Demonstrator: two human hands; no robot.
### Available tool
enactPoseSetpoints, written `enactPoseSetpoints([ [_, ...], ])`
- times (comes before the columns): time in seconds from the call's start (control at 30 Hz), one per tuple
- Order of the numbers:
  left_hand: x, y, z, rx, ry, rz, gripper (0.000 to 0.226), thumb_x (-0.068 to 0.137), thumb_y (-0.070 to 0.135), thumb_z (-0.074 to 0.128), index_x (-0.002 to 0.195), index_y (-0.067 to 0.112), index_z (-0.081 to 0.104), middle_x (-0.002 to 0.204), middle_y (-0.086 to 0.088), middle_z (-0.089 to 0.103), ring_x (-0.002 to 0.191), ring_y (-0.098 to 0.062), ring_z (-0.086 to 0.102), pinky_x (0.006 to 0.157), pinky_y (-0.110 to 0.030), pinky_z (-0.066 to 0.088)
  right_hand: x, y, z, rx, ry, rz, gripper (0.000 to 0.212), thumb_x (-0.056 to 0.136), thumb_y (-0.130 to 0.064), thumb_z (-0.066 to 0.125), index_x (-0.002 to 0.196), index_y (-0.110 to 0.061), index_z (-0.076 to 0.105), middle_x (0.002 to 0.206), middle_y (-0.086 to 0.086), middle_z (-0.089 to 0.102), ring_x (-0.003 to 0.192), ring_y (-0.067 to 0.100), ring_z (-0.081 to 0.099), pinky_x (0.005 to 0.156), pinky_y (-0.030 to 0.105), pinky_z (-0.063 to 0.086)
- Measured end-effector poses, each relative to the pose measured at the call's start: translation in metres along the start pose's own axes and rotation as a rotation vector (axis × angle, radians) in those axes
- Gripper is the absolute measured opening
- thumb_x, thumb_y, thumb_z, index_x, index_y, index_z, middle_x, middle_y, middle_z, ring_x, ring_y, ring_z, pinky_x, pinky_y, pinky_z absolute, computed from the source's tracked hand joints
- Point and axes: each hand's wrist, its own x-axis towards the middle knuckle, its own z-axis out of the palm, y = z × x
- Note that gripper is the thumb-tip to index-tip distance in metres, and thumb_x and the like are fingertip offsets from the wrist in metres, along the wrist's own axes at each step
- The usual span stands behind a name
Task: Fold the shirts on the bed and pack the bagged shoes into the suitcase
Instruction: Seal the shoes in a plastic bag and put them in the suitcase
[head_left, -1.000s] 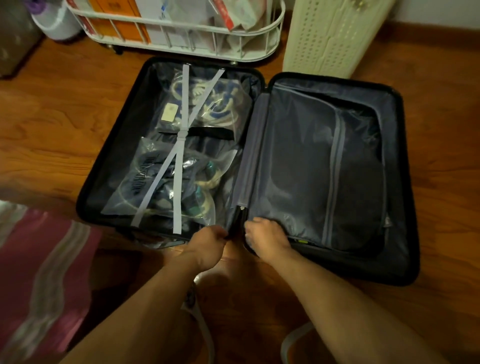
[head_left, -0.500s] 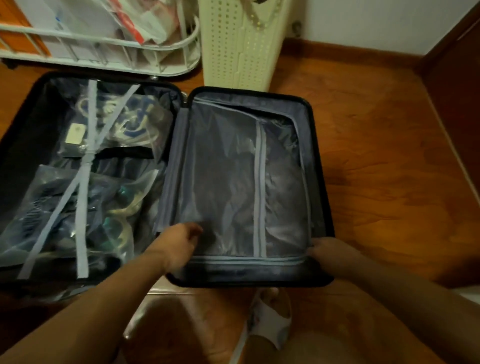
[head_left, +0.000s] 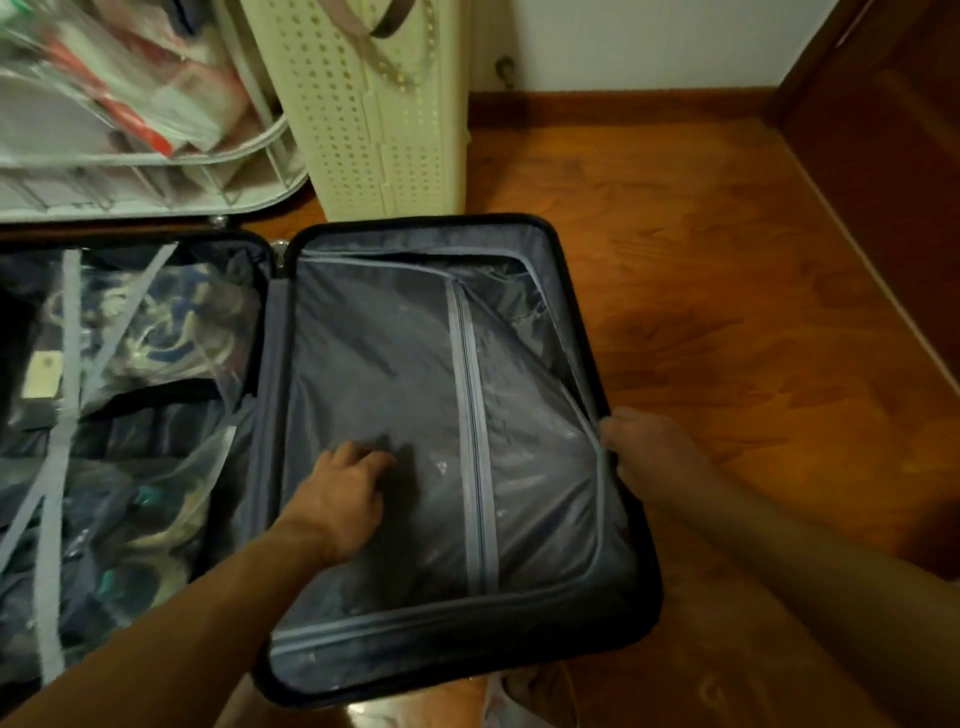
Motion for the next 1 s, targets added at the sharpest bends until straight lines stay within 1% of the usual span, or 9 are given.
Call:
enactPoseSetpoints([
  [0.07,0.015,-0.004,-0.008,0.043,0.044,-0.030,0.060,0.095,0.028,0.055,0.153,0.026,0.038,0.155,-0.009,0.033,0.139,-0.034,0.035,0.118,-0.041,0.031,0.042,0.005,-0.011,-0.041,0.053,-0.005,0.023,0.073,0.009,0.061,0.071,-0.013,0.052,0.079,0.008,0.054,0.067,0.024,0.051,0.049,0.028,0.021],
  [0.2,0.059,-0.020,-0.029,0.087,0.145,-0.097,0.066,0.097,0.040,0.054,0.157,0.032,0.028,0.162,-0.011,0.020,0.146,-0.036,0.023,0.118,-0.048,0.031,0.128,0.009,-0.021,-0.177,0.116,0.005,0.010,0.088,0.001,0.055,0.085,-0.008,0.056,0.090,0.014,0.053,0.078,0.032,0.055,0.058,0.032,0.028],
  [0.27,0.092,-0.034,-0.041,0.110,0.194,-0.110,0.067,0.100,0.047,0.049,0.159,0.037,0.019,0.165,-0.011,0.011,0.151,-0.036,0.012,0.122,-0.049,0.023,0.173,0.012,-0.020,-0.263,0.081,0.016,0.013,0.093,-0.004,0.056,0.087,-0.014,0.050,0.089,0.009,0.045,0.075,0.027,0.050,0.056,0.029,0.027],
  [0.4,0.157,-0.068,-0.064,0.071,0.278,-0.191,0.066,0.103,0.054,0.037,0.159,0.044,0.003,0.168,-0.005,-0.012,0.155,-0.034,-0.009,0.123,-0.054,0.010,0.253,0.016,-0.020,-0.438,0.081,0.096,0.019,0.093,-0.008,0.061,0.106,-0.017,0.051,0.105,0.008,0.052,0.087,0.028,0.061,0.062,0.033,0.039],
  [0.57,0.181,-0.098,-0.061,-0.118,0.235,-0.300,0.073,0.103,0.056,0.037,0.160,0.041,-0.004,0.165,-0.002,-0.030,0.155,-0.035,-0.011,0.126,-0.051,0.011,0.323,0.012,-0.050,-0.733,0.067,0.089,0.027,0.093,-0.012,0.057,0.116,-0.018,0.045,0.093,0.003,0.057,0.084,0.023,0.062,0.062,0.033,0.040],
  [0.67,0.188,-0.108,-0.064,-0.133,0.245,-0.259,0.076,0.102,0.059,0.036,0.159,0.042,-0.010,0.161,0.000,-0.039,0.155,-0.034,-0.008,0.127,-0.047,0.011,0.363,0.002,-0.059,-0.838,0.106,-0.044,0.025,0.092,-0.016,0.062,0.112,-0.017,0.047,0.085,0.002,0.054,0.075,0.021,0.059,0.055,0.031,0.036],
  [0.77,0.191,-0.115,-0.062,-0.145,0.224,-0.237,0.077,0.101,0.062,0.035,0.157,0.045,-0.014,0.157,0.003,-0.045,0.155,-0.033,-0.004,0.126,-0.046,0.010,0.390,-0.010,-0.042,-0.915,0.155,-0.248,0.027,0.080,-0.015,0.076,0.103,-0.015,0.061,0.078,0.007,0.062,0.063,0.026,0.063,0.051,0.030,0.042],
  [0.87,0.190,-0.119,-0.058,-0.198,0.262,-0.183,0.078,0.100,0.062,0.035,0.157,0.044,-0.016,0.159,0.006,-0.041,0.155,-0.030,0.000,0.126,-0.043,0.008,0.397,-0.016,-0.025,-0.921,0.164,-0.467,0.036,0.065,-0.008,0.083,0.097,-0.011,0.067,0.073,0.011,0.060,0.056,0.029,0.060,0.044,0.033,0.029],
  [1.0,0.188,-0.118,-0.060,-0.369,0.287,-0.163,0.088,0.098,0.055,0.050,0.155,0.047,-0.017,0.159,0.013,-0.040,0.156,-0.028,-0.001,0.127,-0.042,0.010,0.416,-0.050,-0.036,-0.793,0.317,-0.641,0.034,0.068,0.001,0.076,0.096,-0.010,0.058,0.072,0.013,0.055,0.053,0.030,0.055,0.042,0.032,0.032],
])
